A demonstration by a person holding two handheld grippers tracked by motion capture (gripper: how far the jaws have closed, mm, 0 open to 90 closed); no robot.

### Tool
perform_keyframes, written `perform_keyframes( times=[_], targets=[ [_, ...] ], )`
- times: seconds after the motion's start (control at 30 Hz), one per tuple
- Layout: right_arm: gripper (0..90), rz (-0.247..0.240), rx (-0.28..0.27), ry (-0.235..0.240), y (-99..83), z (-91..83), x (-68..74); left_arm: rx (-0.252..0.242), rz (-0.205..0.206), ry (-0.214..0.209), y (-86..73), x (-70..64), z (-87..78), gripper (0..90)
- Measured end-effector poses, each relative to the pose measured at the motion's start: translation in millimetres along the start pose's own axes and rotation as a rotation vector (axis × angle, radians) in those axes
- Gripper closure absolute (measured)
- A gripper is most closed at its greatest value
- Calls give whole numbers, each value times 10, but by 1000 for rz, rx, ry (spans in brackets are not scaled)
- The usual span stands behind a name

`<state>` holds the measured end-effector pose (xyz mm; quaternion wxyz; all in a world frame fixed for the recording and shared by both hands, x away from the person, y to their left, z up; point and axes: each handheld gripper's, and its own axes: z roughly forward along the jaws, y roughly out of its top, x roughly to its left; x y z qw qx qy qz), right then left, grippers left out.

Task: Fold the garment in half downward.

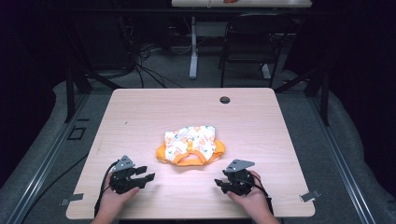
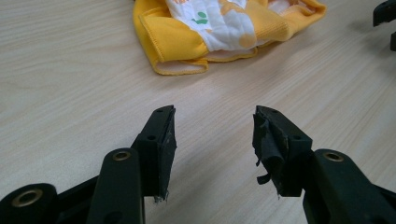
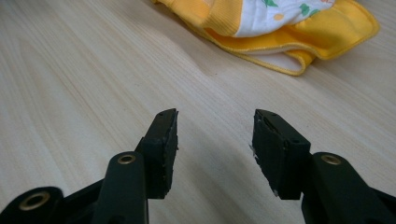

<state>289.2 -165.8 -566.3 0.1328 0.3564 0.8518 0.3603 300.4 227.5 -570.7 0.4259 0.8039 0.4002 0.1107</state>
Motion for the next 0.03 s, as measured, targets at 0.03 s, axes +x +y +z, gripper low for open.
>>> perform_keyframes(
  times=[0.03],
  targets=[
    [498,-7,5,-1,-6,9,-2,-5,-2,-1,-5,-8,10,493]
  ],
)
